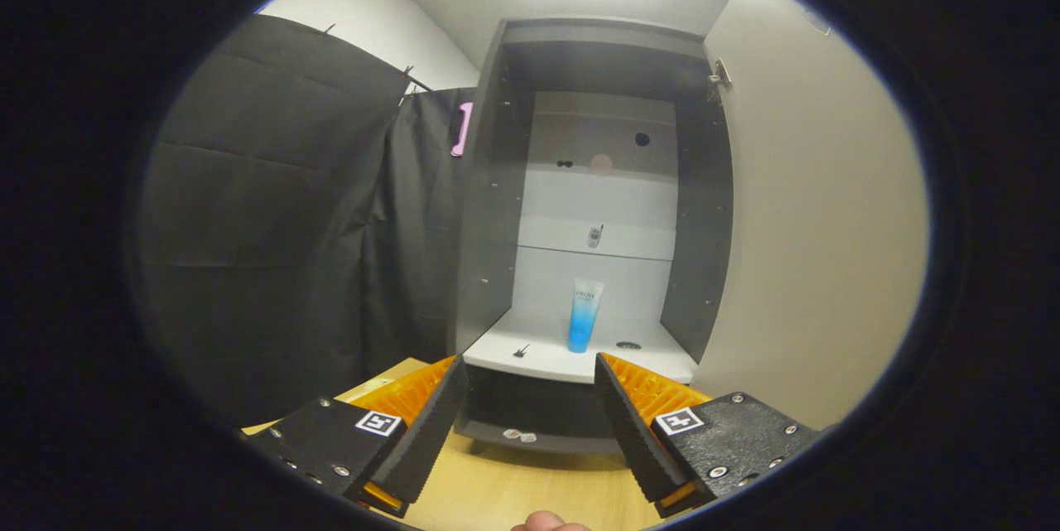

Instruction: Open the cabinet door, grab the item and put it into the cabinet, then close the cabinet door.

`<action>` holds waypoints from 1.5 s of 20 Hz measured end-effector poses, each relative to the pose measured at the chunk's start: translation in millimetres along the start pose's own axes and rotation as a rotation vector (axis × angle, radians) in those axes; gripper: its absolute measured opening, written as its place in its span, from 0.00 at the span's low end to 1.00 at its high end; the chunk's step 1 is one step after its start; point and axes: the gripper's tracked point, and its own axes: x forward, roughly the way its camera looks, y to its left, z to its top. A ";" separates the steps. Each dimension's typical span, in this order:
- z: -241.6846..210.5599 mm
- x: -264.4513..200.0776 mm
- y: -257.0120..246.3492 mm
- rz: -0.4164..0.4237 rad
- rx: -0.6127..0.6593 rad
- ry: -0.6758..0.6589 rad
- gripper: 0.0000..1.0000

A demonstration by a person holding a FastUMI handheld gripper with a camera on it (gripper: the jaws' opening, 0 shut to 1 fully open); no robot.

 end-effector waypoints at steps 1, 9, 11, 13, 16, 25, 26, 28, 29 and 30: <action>-1.7 -16.9 3.0 0.018 0.000 0.002 0.95; -20.0 -155.7 9.3 0.171 -0.001 0.034 0.95; -30.3 -184.7 9.7 0.204 0.014 0.050 0.95; -35.3 -211.1 7.0 0.233 0.022 0.061 0.95; -34.2 -240.3 -9.3 0.247 0.024 0.052 0.95; -34.0 -271.8 -168.4 0.002 0.049 0.046 0.95; -35.4 -271.2 -191.6 -0.040 0.054 0.049 0.95; -33.7 -266.8 -228.0 -0.102 0.061 0.047 0.95; -29.7 -263.0 -243.5 -0.128 0.058 0.042 0.95; -25.4 -257.9 -257.3 -0.149 0.054 0.033 0.95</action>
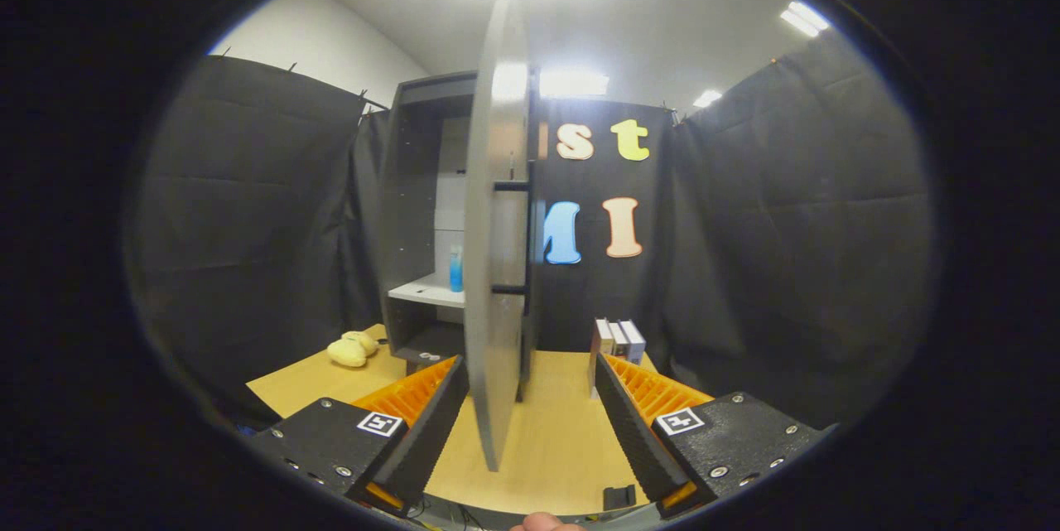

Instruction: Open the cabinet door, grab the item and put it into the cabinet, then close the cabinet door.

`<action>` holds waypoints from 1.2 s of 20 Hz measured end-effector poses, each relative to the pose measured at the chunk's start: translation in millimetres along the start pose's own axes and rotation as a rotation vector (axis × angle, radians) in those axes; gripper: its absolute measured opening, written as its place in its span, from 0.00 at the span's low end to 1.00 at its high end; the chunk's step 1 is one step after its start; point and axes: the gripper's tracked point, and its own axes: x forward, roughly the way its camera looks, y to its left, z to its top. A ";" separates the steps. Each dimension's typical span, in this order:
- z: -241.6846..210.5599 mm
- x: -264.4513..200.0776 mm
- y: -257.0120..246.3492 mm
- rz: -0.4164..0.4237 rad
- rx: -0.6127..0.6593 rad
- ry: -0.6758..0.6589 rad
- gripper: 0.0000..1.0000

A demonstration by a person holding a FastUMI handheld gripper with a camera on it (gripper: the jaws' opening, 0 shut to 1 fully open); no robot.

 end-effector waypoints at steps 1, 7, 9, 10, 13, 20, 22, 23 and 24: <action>5.9 8.1 -10.3 -0.016 -0.009 -0.008 0.95; 21.3 67.4 -40.1 -0.076 0.002 0.023 0.95; 21.5 78.7 -39.7 -0.070 0.009 0.035 0.95; 21.6 79.0 -35.6 -0.060 0.012 0.034 0.95; 22.2 79.9 -23.8 -0.043 -0.006 0.025 0.95; 20.2 77.2 2.6 -0.015 0.088 0.039 0.91; 21.0 77.9 17.7 0.003 0.095 0.040 0.90; 21.5 79.0 28.2 0.015 0.097 0.041 0.90; 21.3 79.5 39.0 0.028 0.101 0.043 0.91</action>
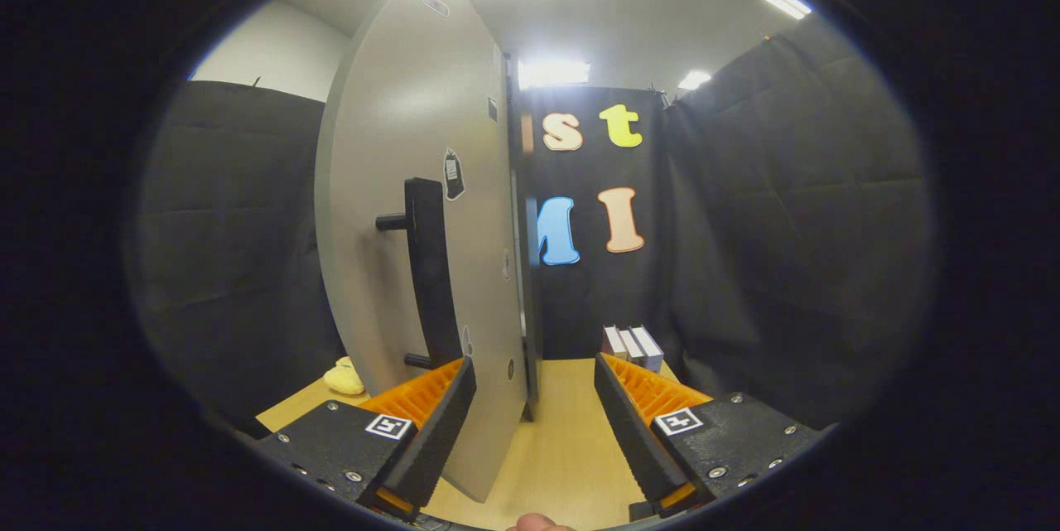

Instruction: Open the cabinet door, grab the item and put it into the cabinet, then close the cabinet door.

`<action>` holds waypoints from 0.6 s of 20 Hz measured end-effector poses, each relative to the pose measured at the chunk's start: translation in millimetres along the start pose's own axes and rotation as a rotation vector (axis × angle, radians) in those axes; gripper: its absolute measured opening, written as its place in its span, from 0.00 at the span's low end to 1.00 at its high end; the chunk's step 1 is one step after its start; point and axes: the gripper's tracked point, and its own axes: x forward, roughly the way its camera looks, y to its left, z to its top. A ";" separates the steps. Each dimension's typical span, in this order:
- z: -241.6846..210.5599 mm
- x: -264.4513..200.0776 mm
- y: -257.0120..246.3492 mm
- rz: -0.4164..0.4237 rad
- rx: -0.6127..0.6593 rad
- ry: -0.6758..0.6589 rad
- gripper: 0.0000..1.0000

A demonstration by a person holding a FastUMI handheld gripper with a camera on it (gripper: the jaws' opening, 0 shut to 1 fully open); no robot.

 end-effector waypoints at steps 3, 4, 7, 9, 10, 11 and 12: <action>-2.0 5.0 35.6 0.031 0.013 0.007 0.91; -2.5 8.1 47.0 0.040 0.018 0.009 0.91; -3.1 19.2 81.0 0.058 0.031 0.017 0.91; -4.6 29.0 102.7 0.066 0.032 0.018 0.91; -5.4 35.7 108.4 0.068 0.030 0.018 0.91; -5.7 41.9 120.4 0.073 0.026 0.017 0.91; -6.8 46.9 135.8 0.078 0.024 0.016 0.91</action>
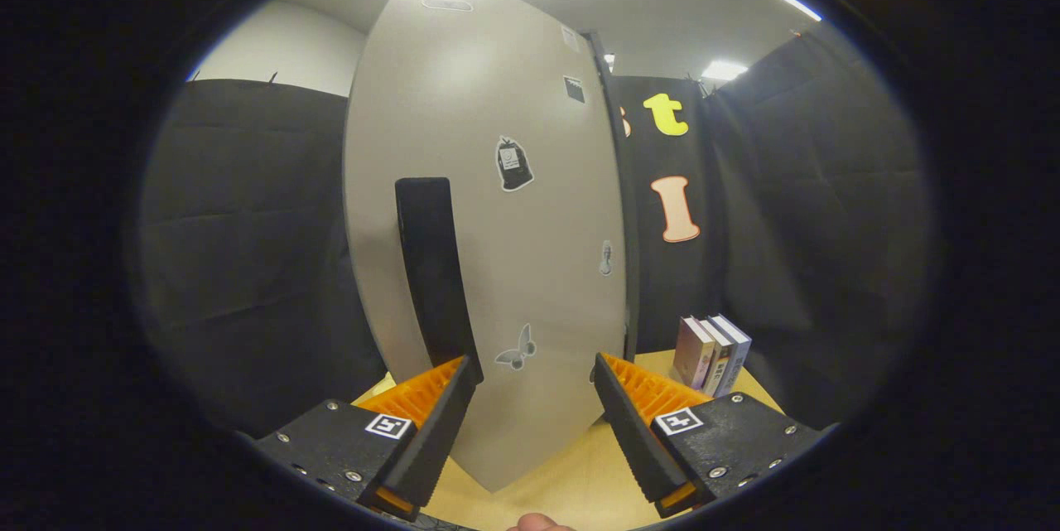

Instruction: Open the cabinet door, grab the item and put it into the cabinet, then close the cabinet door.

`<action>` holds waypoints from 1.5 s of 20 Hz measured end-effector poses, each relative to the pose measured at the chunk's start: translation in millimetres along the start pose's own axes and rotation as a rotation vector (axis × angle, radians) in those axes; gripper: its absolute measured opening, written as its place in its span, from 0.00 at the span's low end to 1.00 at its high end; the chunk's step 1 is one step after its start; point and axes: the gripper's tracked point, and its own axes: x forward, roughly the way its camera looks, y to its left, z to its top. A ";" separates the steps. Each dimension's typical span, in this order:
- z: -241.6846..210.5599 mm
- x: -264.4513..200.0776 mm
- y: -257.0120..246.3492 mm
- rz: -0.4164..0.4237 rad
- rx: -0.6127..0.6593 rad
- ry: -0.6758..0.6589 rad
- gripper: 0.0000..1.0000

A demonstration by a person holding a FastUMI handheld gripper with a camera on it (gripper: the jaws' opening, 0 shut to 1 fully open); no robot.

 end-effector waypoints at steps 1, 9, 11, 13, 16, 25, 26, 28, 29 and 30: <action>-0.9 7.2 13.0 0.006 -0.006 -0.002 0.91; 0.6 49.1 69.1 -0.068 -0.042 -0.046 0.92; 1.8 54.2 73.2 -0.080 -0.026 -0.052 0.92; 2.6 59.5 73.6 -0.098 -0.033 -0.053 0.92; 1.7 66.7 72.8 -0.121 -0.021 -0.047 0.92; 5.7 77.4 65.0 -0.155 -0.030 -0.032 0.92; 4.9 77.8 64.6 -0.157 -0.033 -0.031 0.92; 5.0 78.0 64.2 -0.159 -0.032 -0.027 0.92; 4.6 78.3 63.6 -0.161 -0.031 -0.026 0.92; 3.7 79.0 62.7 -0.162 -0.030 -0.022 0.92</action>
